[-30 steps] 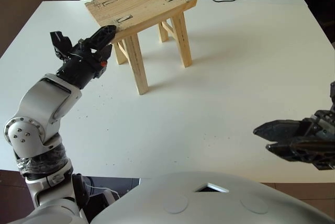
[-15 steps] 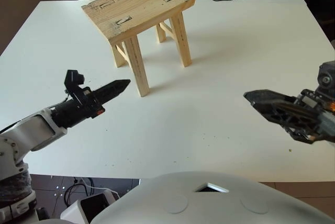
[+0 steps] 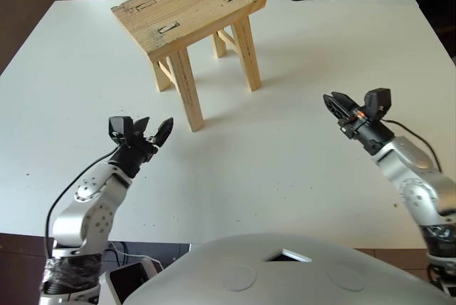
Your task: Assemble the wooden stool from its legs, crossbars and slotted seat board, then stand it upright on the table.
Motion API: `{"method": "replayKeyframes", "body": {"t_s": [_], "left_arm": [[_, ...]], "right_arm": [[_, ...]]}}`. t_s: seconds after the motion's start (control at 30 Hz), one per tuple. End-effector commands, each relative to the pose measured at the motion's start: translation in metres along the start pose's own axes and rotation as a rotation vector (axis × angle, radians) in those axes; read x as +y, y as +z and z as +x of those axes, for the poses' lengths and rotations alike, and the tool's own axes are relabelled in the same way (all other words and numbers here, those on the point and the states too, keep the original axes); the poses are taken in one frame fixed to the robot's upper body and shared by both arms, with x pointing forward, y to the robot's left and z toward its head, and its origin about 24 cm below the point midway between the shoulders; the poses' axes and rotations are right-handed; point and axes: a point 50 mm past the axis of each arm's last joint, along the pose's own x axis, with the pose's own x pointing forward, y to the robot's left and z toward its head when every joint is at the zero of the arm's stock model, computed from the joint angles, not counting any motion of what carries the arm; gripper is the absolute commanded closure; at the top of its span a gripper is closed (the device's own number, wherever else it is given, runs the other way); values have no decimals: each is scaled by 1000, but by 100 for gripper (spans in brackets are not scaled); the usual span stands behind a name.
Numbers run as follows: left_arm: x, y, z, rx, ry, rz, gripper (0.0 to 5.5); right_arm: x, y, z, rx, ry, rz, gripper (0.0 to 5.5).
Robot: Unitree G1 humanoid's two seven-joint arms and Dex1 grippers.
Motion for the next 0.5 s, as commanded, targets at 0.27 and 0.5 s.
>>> {"method": "replayKeyframes", "body": {"t_s": [0.27,0.5], "left_arm": [[-12,-26,44,-199,83,190,172],[-13,-24,54,-237,96,226,172]], "right_arm": [[-1,-57,42,-111,-296,-189,424],[-8,-58,49,-116,-336,-132,424]]}}
